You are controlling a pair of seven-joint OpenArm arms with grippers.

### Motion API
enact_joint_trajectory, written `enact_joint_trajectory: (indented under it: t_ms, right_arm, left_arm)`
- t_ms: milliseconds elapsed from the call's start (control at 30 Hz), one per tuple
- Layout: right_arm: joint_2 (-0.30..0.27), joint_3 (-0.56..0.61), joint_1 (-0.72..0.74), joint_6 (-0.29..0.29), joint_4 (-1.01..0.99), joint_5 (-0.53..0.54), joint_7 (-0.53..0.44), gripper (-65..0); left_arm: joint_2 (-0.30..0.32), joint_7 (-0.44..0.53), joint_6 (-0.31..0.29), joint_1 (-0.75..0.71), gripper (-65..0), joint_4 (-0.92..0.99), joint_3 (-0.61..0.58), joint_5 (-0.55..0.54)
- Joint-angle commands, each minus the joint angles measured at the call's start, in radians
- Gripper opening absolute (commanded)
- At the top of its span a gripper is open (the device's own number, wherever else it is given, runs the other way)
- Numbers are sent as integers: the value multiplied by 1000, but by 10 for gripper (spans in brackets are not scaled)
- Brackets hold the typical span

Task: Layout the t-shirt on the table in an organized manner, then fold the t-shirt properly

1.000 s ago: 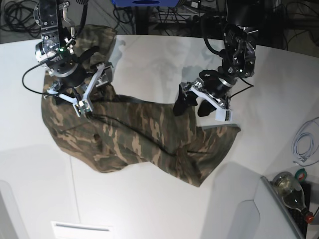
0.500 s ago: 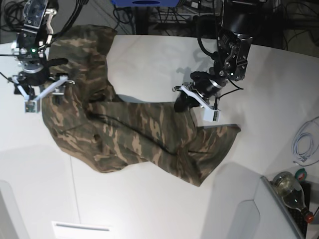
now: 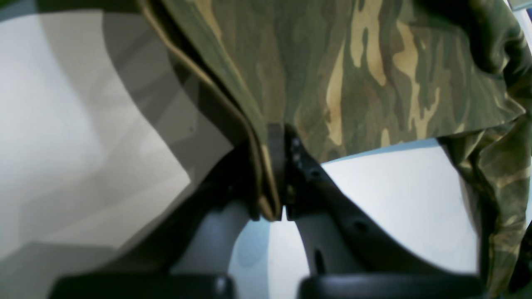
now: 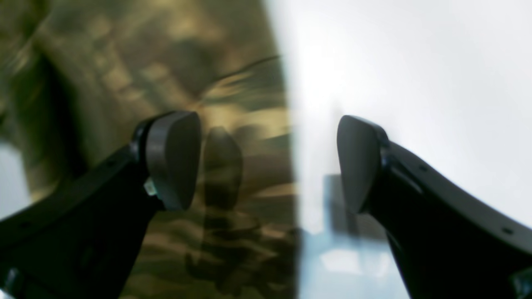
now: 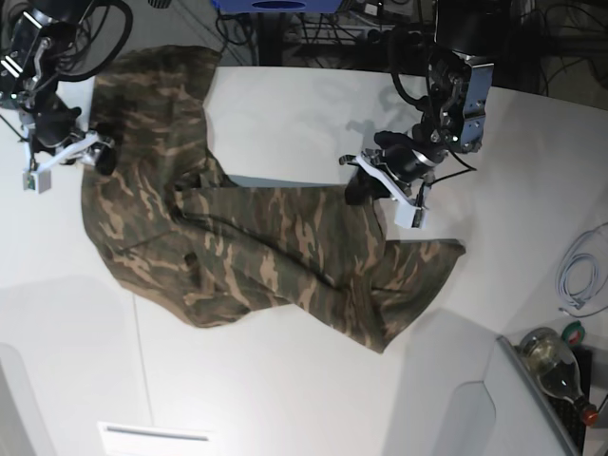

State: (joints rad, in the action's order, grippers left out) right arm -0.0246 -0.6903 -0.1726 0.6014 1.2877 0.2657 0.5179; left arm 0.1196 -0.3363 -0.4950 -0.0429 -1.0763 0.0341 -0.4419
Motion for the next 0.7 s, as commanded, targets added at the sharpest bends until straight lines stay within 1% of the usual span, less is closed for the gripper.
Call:
enact_joint_trajectory:
  t_ms: [0, 100, 200, 233, 333, 400, 533, 567, 600, 667]
  right_arm:
    - [-11, -9, 8, 24, 10, 14, -3, -170]
    - [1, -10, 31, 82, -3, 14, 51, -170]
    - [1, -10, 43, 97, -21, 14, 60, -173]
    - [1, -10, 46, 97, -33, 14, 60, -185]
    - [1, -9, 49, 97, -56, 14, 58, -275]
    - [1, -13, 57, 97, -56, 14, 58, -381]
    - [1, -16, 49, 97, -15, 14, 61, -639]
    - [1, -13, 34, 97, 11, 14, 63, -650]
    - [2, -9, 14, 97, 53, 14, 66, -645]
    - [7, -9, -21, 97, 148, 14, 109, -641]
  left_arm:
    - [4, 3, 0, 11, -650, -14, 2, -4]
    - [4, 6, 0, 11, -650, -14, 2, -2]
    - [4, 6, 2, 10, -650, -14, 2, -2]
    - [4, 6, 2, 8, -650, -14, 2, -2]
    - [4, 6, 2, 8, -650, -14, 2, -1]
    - [4, 6, 2, 8, -650, -14, 2, 1]
    - [7, -2, 2, 5, -650, -26, 2, 2]
    - [13, -2, 5, -10, -650, -45, 2, 2]
    - [28, -2, 5, -28, -650, -74, 2, 4]
    - [47, -10, 17, -61, -650, -144, 2, 4]
